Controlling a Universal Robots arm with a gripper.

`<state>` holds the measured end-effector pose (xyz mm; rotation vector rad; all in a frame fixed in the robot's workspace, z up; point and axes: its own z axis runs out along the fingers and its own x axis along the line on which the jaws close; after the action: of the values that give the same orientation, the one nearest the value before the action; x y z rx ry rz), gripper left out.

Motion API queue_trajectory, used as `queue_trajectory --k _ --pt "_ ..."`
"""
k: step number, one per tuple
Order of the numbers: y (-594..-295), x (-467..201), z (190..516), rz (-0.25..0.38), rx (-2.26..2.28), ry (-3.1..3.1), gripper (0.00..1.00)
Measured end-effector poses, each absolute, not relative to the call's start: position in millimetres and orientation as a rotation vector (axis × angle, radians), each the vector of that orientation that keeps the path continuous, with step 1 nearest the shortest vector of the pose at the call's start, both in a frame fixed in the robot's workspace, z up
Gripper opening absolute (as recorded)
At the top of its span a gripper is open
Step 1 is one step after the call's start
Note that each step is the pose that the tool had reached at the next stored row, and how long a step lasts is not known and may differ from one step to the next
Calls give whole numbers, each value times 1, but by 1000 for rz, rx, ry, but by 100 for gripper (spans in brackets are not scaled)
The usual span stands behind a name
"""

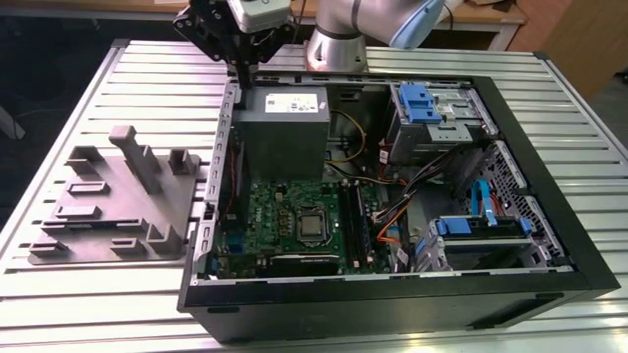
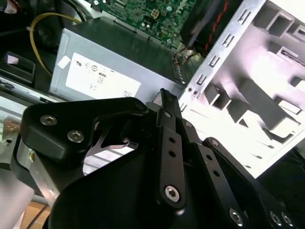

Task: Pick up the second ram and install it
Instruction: 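Reach for the second ram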

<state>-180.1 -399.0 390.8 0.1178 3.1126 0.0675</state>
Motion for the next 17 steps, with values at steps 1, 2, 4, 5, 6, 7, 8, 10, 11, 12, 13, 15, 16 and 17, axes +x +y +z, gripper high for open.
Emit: queue_trajectory --k 1,2,4,5,6,7,8,10,11,12,13,15,16,17 --pt "-399 -182 391 68 118 3113 10" --pt "-399 -184 390 68 118 3112 10" --pt "-399 -188 390 68 118 3112 10" --pt "-399 -190 390 68 118 3112 10" --pt "-399 -191 390 68 118 3112 10" --pt "-399 -192 390 68 118 3112 10" --pt "-399 -193 390 68 118 3112 10" --pt "-399 -194 390 67 118 3113 10" --pt "-399 -196 390 68 118 3112 10" --pt "-399 -197 390 68 118 3112 10" --pt "-399 -198 389 68 118 3112 10" --pt "-399 -201 389 68 118 3113 10" --pt "-399 -203 389 67 118 3113 10" --pt "-399 -205 389 67 118 3113 10"
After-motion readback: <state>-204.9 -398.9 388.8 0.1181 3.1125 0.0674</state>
